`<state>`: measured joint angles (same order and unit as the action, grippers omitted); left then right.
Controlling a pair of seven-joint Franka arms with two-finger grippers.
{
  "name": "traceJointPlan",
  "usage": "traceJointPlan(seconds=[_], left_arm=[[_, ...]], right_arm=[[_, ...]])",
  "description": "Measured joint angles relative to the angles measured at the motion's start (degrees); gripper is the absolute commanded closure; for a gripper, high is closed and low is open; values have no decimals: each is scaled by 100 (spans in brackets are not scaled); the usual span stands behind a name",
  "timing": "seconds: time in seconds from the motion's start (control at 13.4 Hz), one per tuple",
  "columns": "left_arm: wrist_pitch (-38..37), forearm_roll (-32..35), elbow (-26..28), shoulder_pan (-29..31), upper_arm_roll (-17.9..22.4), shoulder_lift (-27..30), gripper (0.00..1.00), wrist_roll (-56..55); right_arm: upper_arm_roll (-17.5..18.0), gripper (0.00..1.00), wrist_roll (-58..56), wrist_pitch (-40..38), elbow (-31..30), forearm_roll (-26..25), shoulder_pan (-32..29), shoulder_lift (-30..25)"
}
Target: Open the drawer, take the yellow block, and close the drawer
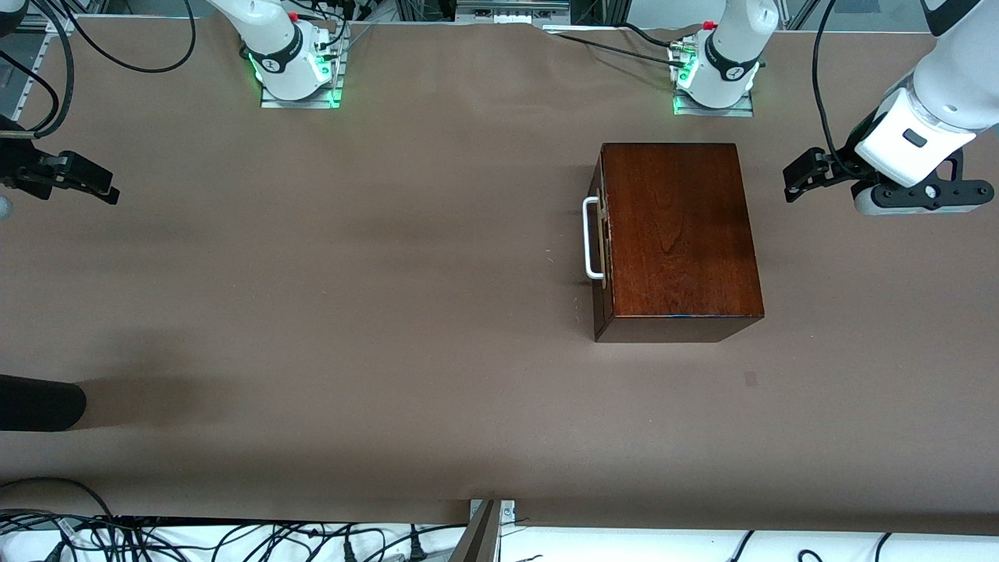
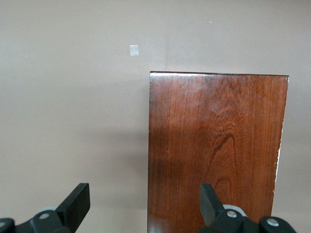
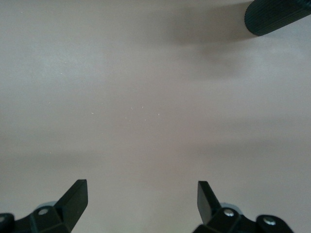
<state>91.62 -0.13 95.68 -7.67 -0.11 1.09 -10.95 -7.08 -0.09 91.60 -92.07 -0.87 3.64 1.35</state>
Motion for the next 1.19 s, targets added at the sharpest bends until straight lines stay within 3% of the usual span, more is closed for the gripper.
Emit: traceJointPlan(seconds=[1.19], left_arm=[[1, 0, -2, 0, -22, 47, 0, 0]], right_arm=[[0, 0, 2, 3, 142, 1, 0, 0]])
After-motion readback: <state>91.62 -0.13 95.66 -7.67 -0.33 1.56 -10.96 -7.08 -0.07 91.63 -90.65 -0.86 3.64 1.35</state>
